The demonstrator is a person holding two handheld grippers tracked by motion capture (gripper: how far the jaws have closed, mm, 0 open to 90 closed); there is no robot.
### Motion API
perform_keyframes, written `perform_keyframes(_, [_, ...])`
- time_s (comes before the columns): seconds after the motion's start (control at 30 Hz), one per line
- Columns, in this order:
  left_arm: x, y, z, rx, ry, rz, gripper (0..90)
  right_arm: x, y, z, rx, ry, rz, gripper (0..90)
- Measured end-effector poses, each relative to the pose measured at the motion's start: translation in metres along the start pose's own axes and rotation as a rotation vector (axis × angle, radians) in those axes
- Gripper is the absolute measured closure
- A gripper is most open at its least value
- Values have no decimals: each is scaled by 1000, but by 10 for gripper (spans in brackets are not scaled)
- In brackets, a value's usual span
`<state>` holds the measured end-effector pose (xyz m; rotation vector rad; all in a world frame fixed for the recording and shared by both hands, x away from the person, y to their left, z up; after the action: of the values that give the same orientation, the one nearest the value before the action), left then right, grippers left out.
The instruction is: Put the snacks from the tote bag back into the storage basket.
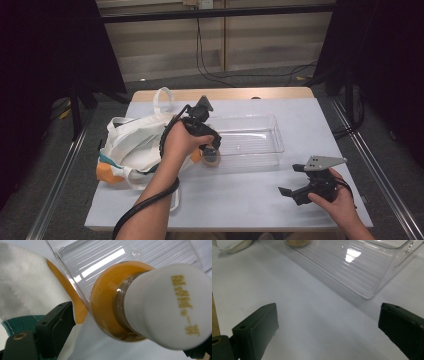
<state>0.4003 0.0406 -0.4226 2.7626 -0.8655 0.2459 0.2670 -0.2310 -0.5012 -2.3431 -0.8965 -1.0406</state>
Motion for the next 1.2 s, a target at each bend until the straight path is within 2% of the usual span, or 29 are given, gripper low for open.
perform_keyframes(0.07, [0, 0, 0, 1, 3, 11, 120, -1, 0, -2, -6, 0, 8, 24])
perform_keyframes(0.2, [-2, -1, -2, -2, 9, 2, 119, -3, 1, -3, -9, -4, 5, 24])
perform_keyframes(0.47, [-5, -2, -4, 3, 11, 22, 112, -8, 0, -7, -14, -10, 12, 24])
perform_keyframes(0.73, [-9, -4, -9, -1, 21, 17, 107, -7, -1, -6, -12, -7, 16, 24])
perform_keyframes(0.8, [-11, -5, -10, 6, 15, 23, 105, -8, -1, -6, -13, -12, 13, 24])
perform_keyframes(1.03, [-19, -4, -11, -9, 32, 31, 102, -10, -1, -4, -14, -25, 5, 25])
perform_keyframes(1.2, [-25, -4, -11, -13, 42, 23, 101, -4, -3, -3, -10, -9, 2, 24])
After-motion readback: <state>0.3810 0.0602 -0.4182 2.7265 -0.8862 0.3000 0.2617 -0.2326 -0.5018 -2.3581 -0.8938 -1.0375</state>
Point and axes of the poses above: each handheld gripper's, and its own axes: z roughly forward along the jaws, x roughly out of its top, y roughly to its right, the point moved 7 cm from there along z, roughly forward along the jaws, and after that the axes turned 2 degrees about -y, right-handed, at the moved point
